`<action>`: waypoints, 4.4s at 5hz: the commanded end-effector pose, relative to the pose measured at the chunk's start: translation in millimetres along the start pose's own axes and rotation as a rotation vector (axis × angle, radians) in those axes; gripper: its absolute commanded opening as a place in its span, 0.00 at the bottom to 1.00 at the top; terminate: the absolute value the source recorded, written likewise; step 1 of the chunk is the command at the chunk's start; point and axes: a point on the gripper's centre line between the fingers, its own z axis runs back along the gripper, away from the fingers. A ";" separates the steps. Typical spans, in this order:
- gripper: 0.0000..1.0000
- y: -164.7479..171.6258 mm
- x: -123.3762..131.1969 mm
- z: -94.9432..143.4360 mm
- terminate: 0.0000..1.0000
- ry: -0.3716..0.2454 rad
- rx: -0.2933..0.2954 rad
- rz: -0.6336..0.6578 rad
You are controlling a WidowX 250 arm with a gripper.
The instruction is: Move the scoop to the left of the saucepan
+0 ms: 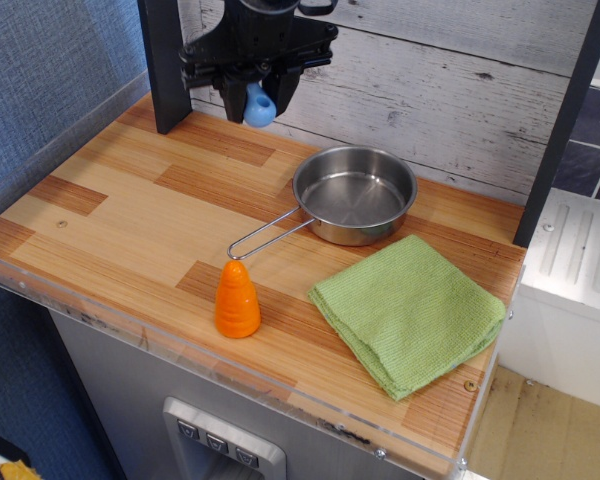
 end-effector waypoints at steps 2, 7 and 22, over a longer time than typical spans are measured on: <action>0.00 3.3 21.1 -47.6 0.00 0.026 0.063 0.218; 1.00 -26.6 8.8 -92.6 0.00 0.071 -0.049 0.160; 1.00 5.4 25.3 32.7 1.00 -0.045 -0.204 0.097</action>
